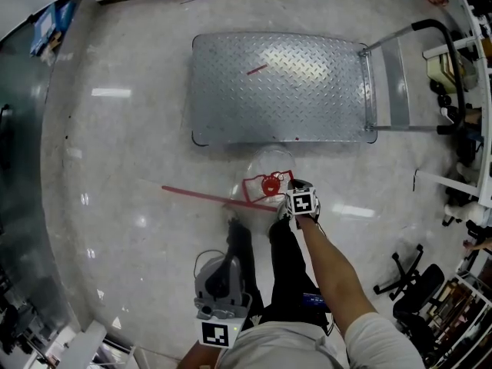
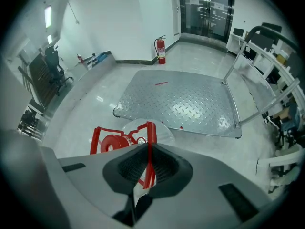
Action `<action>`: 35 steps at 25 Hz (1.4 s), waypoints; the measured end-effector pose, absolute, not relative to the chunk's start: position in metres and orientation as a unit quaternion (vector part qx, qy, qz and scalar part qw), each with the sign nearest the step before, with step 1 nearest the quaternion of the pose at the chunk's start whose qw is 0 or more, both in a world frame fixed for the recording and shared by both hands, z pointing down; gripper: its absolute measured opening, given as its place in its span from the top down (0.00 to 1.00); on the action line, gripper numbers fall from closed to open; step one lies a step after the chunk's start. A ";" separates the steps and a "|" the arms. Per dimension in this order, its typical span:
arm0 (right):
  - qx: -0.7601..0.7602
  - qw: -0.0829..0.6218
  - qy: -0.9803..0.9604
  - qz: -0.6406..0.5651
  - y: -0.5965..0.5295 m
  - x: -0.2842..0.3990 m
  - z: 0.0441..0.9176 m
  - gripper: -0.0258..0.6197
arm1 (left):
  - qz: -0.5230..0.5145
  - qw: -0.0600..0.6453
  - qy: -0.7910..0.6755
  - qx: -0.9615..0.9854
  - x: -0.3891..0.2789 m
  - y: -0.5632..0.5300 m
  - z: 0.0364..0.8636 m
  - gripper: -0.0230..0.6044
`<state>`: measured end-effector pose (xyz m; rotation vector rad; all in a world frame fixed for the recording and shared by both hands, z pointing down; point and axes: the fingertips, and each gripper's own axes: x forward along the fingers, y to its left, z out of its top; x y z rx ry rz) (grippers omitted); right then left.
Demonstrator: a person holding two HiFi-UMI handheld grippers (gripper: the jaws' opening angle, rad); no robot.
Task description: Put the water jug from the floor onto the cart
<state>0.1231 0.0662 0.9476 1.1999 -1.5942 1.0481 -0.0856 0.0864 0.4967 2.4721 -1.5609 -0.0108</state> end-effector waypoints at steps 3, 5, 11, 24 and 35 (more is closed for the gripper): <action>0.477 0.436 -0.639 0.417 0.076 0.122 0.933 0.92 | -0.010 0.103 -0.531 0.841 -0.086 0.087 0.488 0.96; 0.475 0.438 -0.642 0.413 0.079 0.123 0.917 0.92 | -0.016 0.096 -0.531 0.842 -0.087 0.084 0.479 0.96; 0.470 0.429 -0.658 0.402 0.078 0.130 0.859 0.92 | -0.034 0.071 -0.531 0.844 -0.088 0.079 0.444 0.96; 0.483 0.390 -0.683 0.386 0.054 0.111 0.759 0.92 | -0.074 0.040 -0.535 0.841 -0.104 0.098 0.386 0.96; 0.477 0.352 -0.721 0.359 -0.019 0.063 0.706 0.93 | -0.086 0.016 -0.536 0.839 -0.117 0.096 0.366 0.96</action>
